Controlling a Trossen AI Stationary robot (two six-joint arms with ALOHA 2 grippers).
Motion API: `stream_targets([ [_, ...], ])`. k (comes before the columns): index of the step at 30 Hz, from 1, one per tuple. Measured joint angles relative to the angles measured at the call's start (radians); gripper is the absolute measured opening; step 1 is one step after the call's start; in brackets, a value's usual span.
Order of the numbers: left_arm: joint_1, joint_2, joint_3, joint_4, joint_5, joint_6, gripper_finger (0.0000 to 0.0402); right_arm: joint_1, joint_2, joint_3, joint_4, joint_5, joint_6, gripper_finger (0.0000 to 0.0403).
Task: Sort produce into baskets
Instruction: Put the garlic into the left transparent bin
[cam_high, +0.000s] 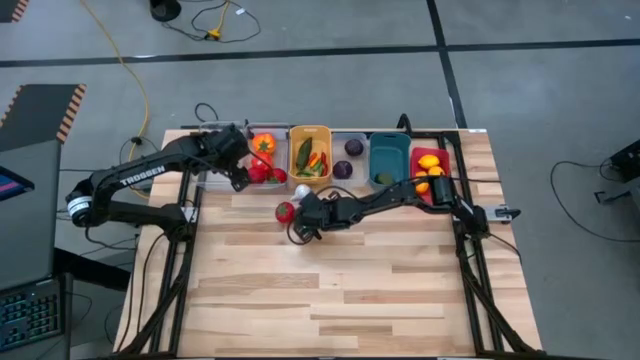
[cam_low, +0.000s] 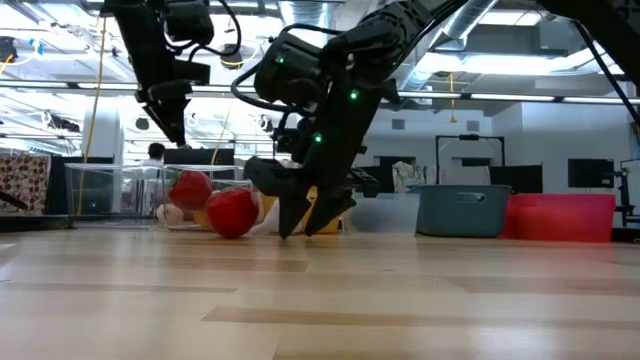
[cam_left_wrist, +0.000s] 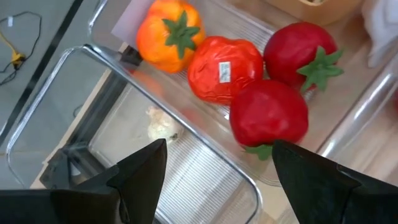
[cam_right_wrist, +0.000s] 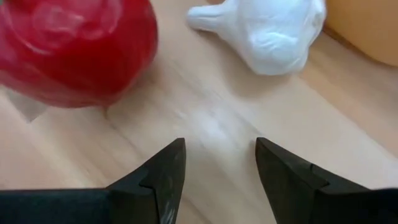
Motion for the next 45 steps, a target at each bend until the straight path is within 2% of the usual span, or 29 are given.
stream_targets([
  [5,-0.015,0.0,0.0,0.003,0.002,0.0,0.0279,0.006,-0.014,0.0,-0.002,0.006,0.001,0.022],
  [15,-0.015,0.0,0.0,0.004,0.001,-0.001,0.0279,-0.005,-0.119,0.0,-0.001,0.056,0.008,0.022],
  [23,-0.015,0.0,0.0,0.004,-0.001,-0.001,0.0279,-0.035,-0.126,0.001,0.036,0.053,0.009,0.022],
  [32,-0.015,0.0,0.0,0.004,-0.002,0.003,0.0279,-0.064,-0.125,0.001,0.036,-0.028,0.012,0.022],
  [38,-0.015,0.0,0.0,0.004,-0.003,0.005,0.0279,-0.076,-0.125,0.001,0.037,-0.051,0.082,0.0222],
  [45,-0.015,0.0,0.0,0.004,-0.003,0.006,0.0279,-0.09,-0.125,0.001,0.037,-0.103,0.078,0.024],
])
